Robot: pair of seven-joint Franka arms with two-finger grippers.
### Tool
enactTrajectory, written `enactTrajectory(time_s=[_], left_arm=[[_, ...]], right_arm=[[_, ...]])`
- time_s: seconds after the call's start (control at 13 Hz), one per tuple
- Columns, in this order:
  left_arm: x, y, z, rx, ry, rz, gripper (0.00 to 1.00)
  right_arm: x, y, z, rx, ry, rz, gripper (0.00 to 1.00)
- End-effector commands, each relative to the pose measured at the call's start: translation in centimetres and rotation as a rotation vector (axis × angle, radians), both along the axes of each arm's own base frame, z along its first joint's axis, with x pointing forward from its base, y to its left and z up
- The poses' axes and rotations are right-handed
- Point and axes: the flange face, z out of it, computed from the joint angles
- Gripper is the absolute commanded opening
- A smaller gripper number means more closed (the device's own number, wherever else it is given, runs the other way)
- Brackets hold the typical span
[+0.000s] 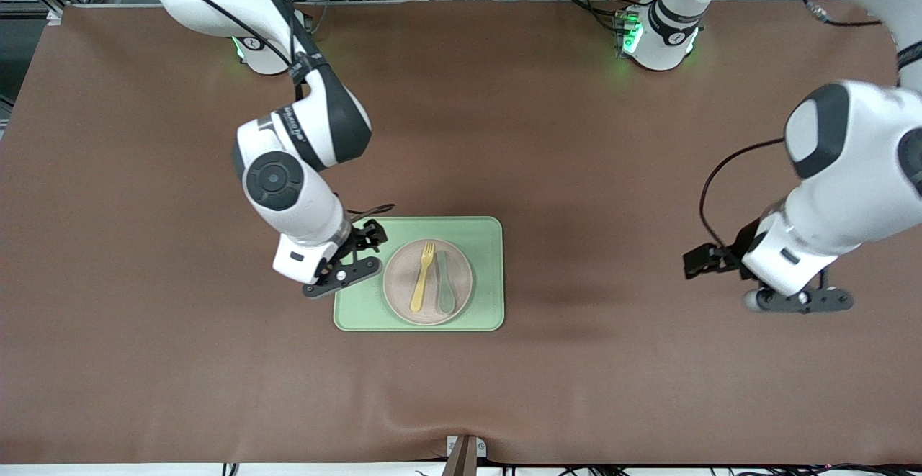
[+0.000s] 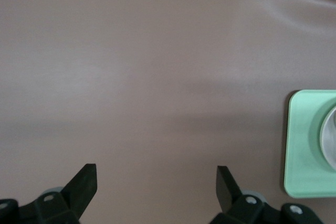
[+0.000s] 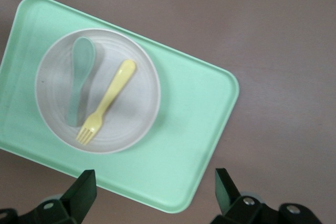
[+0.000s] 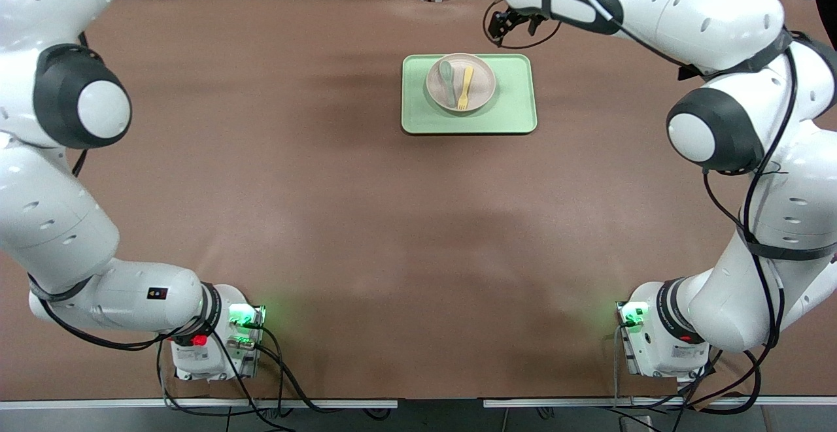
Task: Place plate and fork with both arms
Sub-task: 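Lower the right gripper over the yellow fork on the plate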
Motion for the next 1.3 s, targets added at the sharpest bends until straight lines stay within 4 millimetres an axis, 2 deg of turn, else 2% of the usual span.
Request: enactTrajectory(time_s=[0.0, 0.15, 0.31, 0.46, 0.61, 0.84, 1.07, 1.23], left_arm=[[-3.1, 0.5, 4.8, 0.046, 0.000, -0.015, 1.00], [-5.8, 1.2, 8.4, 0.060, 0.023, -0.008, 1.00], [-8.9, 1.6, 11.1, 0.079, 0.081, 0.004, 1.00], [-11.3, 1.2, 13.7, 0.080, 0.073, 0.001, 1.00], [-13.3, 1.1, 14.0, 0.082, 0.082, 0.011, 1.00], [-13.3, 1.2, 14.4, 0.077, 0.060, 0.017, 1.00], [-12.6, 2.9, 14.2, 0.075, 0.055, 0.033, 1.00], [-12.3, 4.4, 14.1, 0.076, 0.047, 0.050, 1.00]], right_arm=[[-0.7, 2.5, -1.0, 0.012, -0.009, -0.045, 1.00], [-1.0, 3.4, -2.2, 0.012, -0.007, -0.063, 1.00], [-1.7, 4.9, -3.2, 0.013, -0.010, -0.080, 1.00], [-1.7, 5.5, -4.5, 0.016, -0.016, -0.114, 1.00], [-1.7, 5.6, -5.8, 0.009, -0.007, -0.159, 1.00], [-2.0, 5.9, -7.6, -0.004, 0.013, -0.224, 1.00], [-2.2, 6.3, -8.9, -0.015, 0.018, -0.217, 1.00], [-1.9, 6.1, -10.9, -0.011, 0.029, -0.231, 1.00]])
